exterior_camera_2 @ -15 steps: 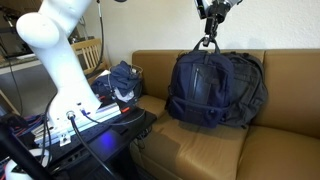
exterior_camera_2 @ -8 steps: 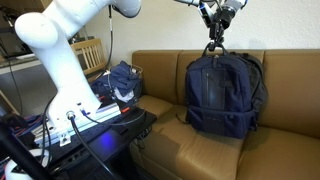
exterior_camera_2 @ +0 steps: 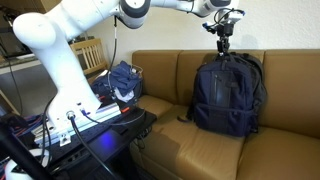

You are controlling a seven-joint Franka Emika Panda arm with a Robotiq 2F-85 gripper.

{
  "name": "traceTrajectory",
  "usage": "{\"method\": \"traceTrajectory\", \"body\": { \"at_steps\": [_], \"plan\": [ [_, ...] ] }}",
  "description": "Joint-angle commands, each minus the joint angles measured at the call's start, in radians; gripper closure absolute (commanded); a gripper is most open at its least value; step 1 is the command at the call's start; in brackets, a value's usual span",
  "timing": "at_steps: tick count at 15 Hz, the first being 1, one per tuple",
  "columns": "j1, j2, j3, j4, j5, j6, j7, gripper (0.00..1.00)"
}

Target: Put the left bag in front of the right bag

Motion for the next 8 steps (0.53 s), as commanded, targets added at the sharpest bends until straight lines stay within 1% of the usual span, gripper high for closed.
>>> {"method": "traceTrajectory", "body": {
  "at_steps": [1, 2, 3, 8],
  "plan": [
    [-0.020, 0.070, 0.037, 0.066, 0.053, 0.194, 0.031, 0.98],
    [-0.022, 0.078, 0.045, 0.067, 0.069, 0.256, 0.038, 0.98],
    [-0.041, 0.130, 0.082, 0.156, 0.062, 0.269, 0.045, 0.98],
    [-0.023, 0.185, 0.177, 0.249, 0.088, 0.435, 0.050, 0.98]
  ]
}}
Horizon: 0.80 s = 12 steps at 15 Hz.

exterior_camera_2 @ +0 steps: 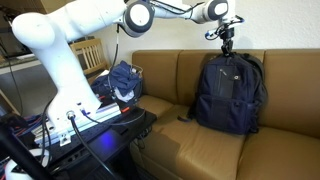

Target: Put the left bag in front of the right bag

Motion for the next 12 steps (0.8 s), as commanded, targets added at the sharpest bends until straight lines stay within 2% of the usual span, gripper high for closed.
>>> {"method": "traceTrajectory", "body": {
  "at_steps": [1, 2, 3, 5, 8, 11, 12],
  "plan": [
    [0.008, 0.060, 0.068, 0.133, 0.021, 0.091, -0.002, 0.98],
    [0.018, 0.066, 0.077, 0.149, 0.015, 0.114, -0.009, 0.98],
    [0.029, 0.021, 0.086, 0.056, 0.014, 0.181, -0.018, 0.98],
    [0.041, 0.078, 0.093, 0.097, 0.012, 0.235, -0.029, 0.98],
    [0.064, 0.120, 0.065, 0.077, -0.027, 0.341, -0.045, 0.98],
    [0.075, 0.131, 0.032, 0.073, -0.087, 0.371, -0.054, 0.98],
    [0.068, 0.134, 0.038, 0.073, -0.088, 0.387, -0.056, 0.72]
  ]
}}
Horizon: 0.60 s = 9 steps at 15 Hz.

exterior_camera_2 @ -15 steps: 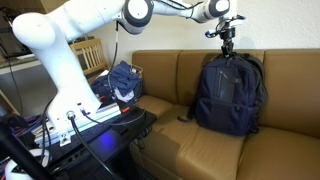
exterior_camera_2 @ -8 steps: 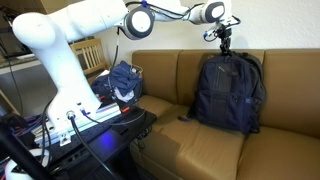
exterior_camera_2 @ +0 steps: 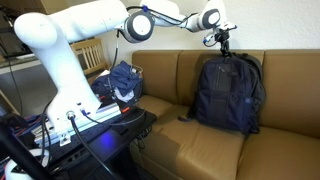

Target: Put the left bag in front of the right bag

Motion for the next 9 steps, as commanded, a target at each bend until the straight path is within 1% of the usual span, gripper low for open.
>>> {"method": "traceTrajectory", "body": {
  "at_steps": [1, 2, 3, 5, 7, 9],
  "plan": [
    [-0.002, 0.048, 0.046, 0.021, 0.038, 0.148, -0.026, 0.66],
    [-0.018, 0.023, 0.082, 0.009, 0.071, 0.067, -0.051, 0.61],
    [-0.031, 0.006, 0.093, 0.004, 0.082, 0.058, -0.081, 0.57],
    [-0.060, -0.032, 0.111, 0.005, 0.105, 0.039, -0.145, 0.45],
    [-0.065, -0.071, 0.082, 0.005, 0.079, 0.046, -0.196, 0.33],
    [-0.080, -0.093, 0.086, 0.005, 0.082, 0.039, -0.266, 0.19]
  ]
}}
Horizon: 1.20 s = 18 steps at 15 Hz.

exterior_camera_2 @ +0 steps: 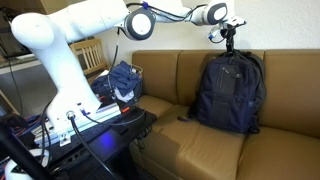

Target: Put the left bag in front of the right bag

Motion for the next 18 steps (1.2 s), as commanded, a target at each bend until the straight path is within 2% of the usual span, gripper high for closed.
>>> {"method": "traceTrajectory", "body": {
  "at_steps": [1, 3, 8, 9, 14, 18],
  "plan": [
    [-0.013, -0.072, 0.035, 0.000, 0.030, 0.031, -0.144, 0.11],
    [-0.025, -0.109, 0.063, -0.015, 0.050, -0.100, -0.260, 0.00],
    [0.011, -0.130, 0.043, -0.034, 0.034, -0.281, -0.364, 0.00],
    [0.035, -0.131, 0.007, -0.056, 0.000, -0.353, -0.337, 0.00],
    [0.122, -0.064, -0.045, -0.011, -0.057, -0.613, -0.254, 0.00],
    [0.160, -0.074, -0.109, -0.007, -0.132, -0.792, -0.173, 0.00]
  ]
}}
